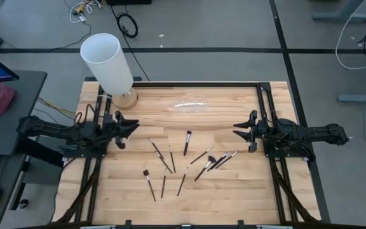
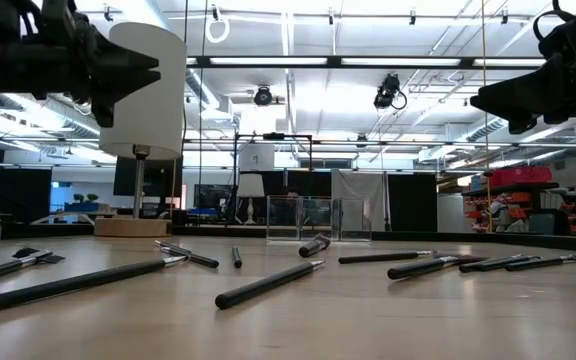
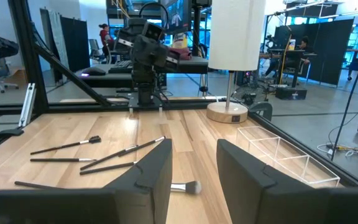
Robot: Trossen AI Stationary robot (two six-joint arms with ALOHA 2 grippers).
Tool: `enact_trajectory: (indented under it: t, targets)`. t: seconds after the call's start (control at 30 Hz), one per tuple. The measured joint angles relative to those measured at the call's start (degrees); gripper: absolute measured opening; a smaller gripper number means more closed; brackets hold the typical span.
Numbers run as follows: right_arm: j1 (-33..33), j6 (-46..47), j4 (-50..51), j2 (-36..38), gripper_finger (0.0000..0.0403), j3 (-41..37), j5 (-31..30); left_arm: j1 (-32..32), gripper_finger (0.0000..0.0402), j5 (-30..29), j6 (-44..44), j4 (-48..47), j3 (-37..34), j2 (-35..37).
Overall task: Pick & Place Makeup Supplies
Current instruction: Put the makeup brush into the transparent organizer
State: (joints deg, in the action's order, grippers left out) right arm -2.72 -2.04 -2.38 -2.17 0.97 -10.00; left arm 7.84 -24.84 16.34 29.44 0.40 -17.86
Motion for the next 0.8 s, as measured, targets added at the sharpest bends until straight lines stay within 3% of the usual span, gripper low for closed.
enact_trajectory:
  t: [0.3,0.47,0.63,0.8]
  targets:
    - [-0.01,-0.01,-0.02,0.01,0.013,0.0,-0.01,0.0,0.0103,5.04,1.65,6.36,0.0,-6.14]
    - [-0.01,-0.01,-0.01,0.02,0.013,0.02,-0.02,0.02,0.0103,3.68,1.93,7.27,0.0,-9.43]
    - [0.01,0.01,0.01,-0.01,0.013,0.01,0.0,0.0,0.0103,2.68,-0.75,7.53,0.0,-9.89]
    - [-0.01,-0.01,0.01,0.02,0.013,0.02,-0.02,0.0,0.0103,7.79,-6.16,7.5,0.0,-9.89]
